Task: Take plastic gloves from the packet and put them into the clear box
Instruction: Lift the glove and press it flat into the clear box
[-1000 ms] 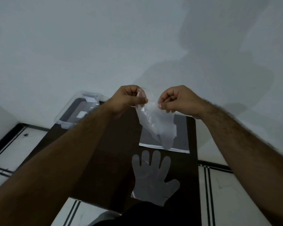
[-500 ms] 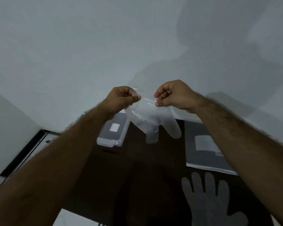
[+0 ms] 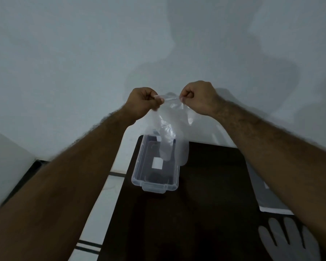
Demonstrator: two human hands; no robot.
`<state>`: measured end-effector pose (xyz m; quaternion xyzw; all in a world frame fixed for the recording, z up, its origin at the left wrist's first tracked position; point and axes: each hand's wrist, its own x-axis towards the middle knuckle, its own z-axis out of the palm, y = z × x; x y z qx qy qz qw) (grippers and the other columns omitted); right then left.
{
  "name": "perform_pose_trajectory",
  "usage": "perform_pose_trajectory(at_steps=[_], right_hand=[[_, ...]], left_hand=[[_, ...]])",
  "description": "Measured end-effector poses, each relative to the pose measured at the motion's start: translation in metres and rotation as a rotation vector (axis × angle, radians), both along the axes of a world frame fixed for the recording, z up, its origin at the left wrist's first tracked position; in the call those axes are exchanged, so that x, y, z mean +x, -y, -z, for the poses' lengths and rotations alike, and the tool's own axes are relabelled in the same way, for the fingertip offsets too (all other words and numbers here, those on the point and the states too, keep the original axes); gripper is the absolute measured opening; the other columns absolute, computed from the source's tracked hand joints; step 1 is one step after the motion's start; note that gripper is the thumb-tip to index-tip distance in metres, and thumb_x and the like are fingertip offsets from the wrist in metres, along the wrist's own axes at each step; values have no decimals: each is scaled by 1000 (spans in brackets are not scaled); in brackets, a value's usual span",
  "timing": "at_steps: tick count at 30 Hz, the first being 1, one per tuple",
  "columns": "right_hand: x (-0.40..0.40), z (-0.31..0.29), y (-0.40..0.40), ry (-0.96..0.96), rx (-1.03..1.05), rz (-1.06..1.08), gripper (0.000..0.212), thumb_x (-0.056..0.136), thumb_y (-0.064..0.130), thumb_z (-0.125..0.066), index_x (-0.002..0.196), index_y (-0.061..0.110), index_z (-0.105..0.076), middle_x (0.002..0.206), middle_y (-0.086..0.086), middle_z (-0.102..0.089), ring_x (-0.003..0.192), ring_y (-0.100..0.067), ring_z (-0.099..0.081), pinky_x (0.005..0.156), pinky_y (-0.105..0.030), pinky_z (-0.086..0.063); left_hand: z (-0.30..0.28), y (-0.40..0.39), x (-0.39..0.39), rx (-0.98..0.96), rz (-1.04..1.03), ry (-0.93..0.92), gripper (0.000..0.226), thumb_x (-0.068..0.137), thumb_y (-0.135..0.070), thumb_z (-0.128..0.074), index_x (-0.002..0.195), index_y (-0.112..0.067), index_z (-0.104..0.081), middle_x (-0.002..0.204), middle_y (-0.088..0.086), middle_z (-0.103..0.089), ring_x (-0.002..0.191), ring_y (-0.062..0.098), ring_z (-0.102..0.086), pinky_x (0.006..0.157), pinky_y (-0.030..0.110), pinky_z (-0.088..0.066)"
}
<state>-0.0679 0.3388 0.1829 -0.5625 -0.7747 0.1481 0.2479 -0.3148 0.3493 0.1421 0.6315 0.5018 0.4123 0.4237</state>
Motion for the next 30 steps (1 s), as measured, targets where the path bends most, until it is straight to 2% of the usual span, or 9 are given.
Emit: perform_pose_trajectory(at_steps=[4,9,14,17,20,23,26,28,30], right_hand=[[-11,-6,-9,-44,136,54,11,95,24,-76,93,14,-80,82,12,-72,72,-1,-64,80,-27,-58],[-17,-6,4,-78,332,33,23,96,39,-74,91,16,-77,82,6,-75,73,-12,-66,72,-29,-54],[-17,15,33,19,503,-92,22,103,31,-69,96,11,-76,86,-1,-74,77,-18,-64,75,-31,-50],[-16,40,44,115,611,-188,22,103,24,-69,95,6,-76,91,-8,-76,82,-26,-68,81,-36,-51],[-17,69,49,201,579,-291,25,104,27,-67,95,6,-76,95,-8,-77,86,-27,-70,86,-43,-56],[-16,102,53,300,507,-355,31,106,34,-61,97,9,-76,99,-8,-77,91,-26,-71,96,-43,-55],[-19,130,58,326,444,-368,43,111,40,-48,98,10,-76,99,-8,-78,91,-26,-72,97,-41,-54],[-24,146,60,345,388,-362,49,112,43,-41,97,11,-74,96,-6,-77,88,-26,-70,94,-41,-53],[-28,165,60,378,325,-363,42,110,42,-46,97,13,-74,93,-4,-76,85,-24,-69,93,-40,-52]], left_hand=[[-4,-19,-11,97,18,67,16,93,-10,-83,88,0,-71,75,14,-75,67,23,-71,71,34,-60],[-8,-22,-19,206,24,120,13,92,-11,-84,89,-4,-73,90,30,-73,80,23,-71,79,32,-58],[-5,3,-34,258,64,124,11,91,-10,-85,90,-6,-76,90,14,-77,83,26,-74,80,34,-61],[13,20,-46,344,89,-37,7,91,-18,-87,93,-15,-82,98,6,-83,94,24,-79,90,38,-62],[42,34,-57,359,99,-181,18,90,-26,-88,102,-14,-84,109,-2,-83,107,12,-78,100,36,-59],[73,41,-61,251,114,-260,24,88,-32,-88,106,-17,-85,116,-4,-81,122,8,-71,108,33,-54],[101,43,-64,94,141,-259,28,86,-29,-90,111,-16,-85,128,0,-77,127,9,-68,107,22,-53],[118,41,-63,50,140,-287,30,86,-29,-90,113,-17,-85,134,5,-75,131,13,-67,110,28,-52],[136,40,-63,16,149,-316,28,85,-25,-90,112,-17,-85,132,6,-76,133,14,-65,113,33,-50]])
